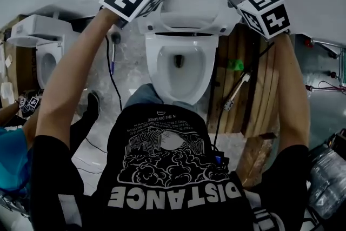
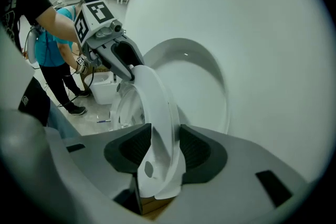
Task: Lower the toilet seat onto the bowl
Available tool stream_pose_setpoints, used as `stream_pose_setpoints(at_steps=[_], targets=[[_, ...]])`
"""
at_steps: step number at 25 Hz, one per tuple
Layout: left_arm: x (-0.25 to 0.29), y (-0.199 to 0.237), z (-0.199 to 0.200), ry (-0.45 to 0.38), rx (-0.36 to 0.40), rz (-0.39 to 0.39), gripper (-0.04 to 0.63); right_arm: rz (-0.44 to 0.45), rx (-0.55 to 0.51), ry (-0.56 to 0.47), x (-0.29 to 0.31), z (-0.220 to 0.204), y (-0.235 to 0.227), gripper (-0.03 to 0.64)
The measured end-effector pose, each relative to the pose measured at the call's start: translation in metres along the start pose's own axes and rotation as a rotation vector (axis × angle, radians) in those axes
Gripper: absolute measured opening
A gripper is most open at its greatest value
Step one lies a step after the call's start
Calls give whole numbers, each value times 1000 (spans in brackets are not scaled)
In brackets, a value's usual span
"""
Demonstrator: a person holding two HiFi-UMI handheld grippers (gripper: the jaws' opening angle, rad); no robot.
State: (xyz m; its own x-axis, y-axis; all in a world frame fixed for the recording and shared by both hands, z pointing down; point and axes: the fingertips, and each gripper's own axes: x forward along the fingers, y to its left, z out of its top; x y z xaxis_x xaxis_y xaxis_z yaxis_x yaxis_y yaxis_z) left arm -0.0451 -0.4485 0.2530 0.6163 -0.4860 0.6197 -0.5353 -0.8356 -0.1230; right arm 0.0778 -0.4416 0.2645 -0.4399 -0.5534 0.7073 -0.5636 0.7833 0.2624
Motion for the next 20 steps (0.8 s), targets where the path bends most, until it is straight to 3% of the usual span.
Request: stream_pose_setpoints(at_steps=[13, 20], targets=[[-27, -39, -8, 43, 39, 25, 175, 14, -80, -13, -33, -6, 33, 140], [-41, -59, -14, 71, 59, 101, 175, 31, -91, -42, -50, -15, 53, 133]])
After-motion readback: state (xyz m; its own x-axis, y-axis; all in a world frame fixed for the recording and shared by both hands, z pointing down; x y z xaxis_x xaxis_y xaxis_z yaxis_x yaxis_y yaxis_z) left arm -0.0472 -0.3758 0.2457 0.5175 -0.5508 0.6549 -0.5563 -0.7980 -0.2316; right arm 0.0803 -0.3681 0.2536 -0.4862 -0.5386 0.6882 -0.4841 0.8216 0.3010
